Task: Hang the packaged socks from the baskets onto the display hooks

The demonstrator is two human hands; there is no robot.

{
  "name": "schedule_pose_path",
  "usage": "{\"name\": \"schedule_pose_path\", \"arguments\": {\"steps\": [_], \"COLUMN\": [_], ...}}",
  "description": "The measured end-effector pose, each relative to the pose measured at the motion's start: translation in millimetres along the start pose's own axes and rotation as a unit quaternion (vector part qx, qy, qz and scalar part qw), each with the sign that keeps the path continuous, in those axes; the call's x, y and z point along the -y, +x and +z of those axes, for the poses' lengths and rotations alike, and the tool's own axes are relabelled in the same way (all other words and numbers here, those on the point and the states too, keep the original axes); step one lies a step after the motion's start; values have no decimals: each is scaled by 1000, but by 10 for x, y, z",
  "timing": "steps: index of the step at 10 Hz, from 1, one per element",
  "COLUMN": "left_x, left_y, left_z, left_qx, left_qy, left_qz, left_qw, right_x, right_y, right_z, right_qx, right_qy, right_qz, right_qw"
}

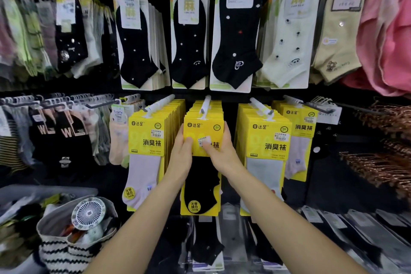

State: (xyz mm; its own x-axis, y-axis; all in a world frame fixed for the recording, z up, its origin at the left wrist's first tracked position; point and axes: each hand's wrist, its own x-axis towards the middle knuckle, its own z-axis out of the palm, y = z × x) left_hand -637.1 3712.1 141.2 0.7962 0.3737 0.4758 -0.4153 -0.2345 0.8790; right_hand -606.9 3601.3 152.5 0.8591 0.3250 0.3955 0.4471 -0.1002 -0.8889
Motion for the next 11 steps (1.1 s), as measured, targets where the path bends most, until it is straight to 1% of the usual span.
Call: {"name": "schedule_pose_path", "arguments": {"steps": [1, 2, 3, 4, 5, 6, 7, 8, 9, 10, 11], "left_x": [62, 110, 0, -74, -67, -32, 65, 84, 51, 176, 302], "left_y": [-148, -478, -711, -766, -732, -671, -610, -628, -586, -794, -1039], "left_z": [-22, -51, 58, 255, 687, 955, 1183, 1240, 1255, 1144, 1088], "left_qx": [-21, -92, -64, -9, 71, 102, 114, 131, 126, 124, 131], "left_qy": [2, 49, 62, 45, 40, 44, 17, 16, 18, 54, 38], "left_qz": [-26, 8, 80, 71, 16, -61, -136, -122, -120, -133, -167], "left_qw": [999, 995, 993, 996, 997, 992, 984, 984, 985, 982, 976], "right_x": [-44, -255, -461, -553, -616, -642, -707, -728, -724, -831, -925], "right_y": [-158, -556, -885, -962, -905, -814, -727, -687, -668, -831, -990], "right_z": [-71, -191, -440, -678, -1016, -1152, -1197, -1182, -1193, -1313, -1370], "right_qx": [19, 65, 3, -105, -220, -201, -115, -79, -67, -51, -55], "right_qy": [4, 11, 34, 14, -12, -34, -54, -81, -86, -72, -23], "right_qz": [7, 6, -16, -27, -18, 18, 29, 9, 6, 30, 83], "right_qw": [1000, 998, 999, 994, 975, 979, 991, 994, 994, 996, 995]}}
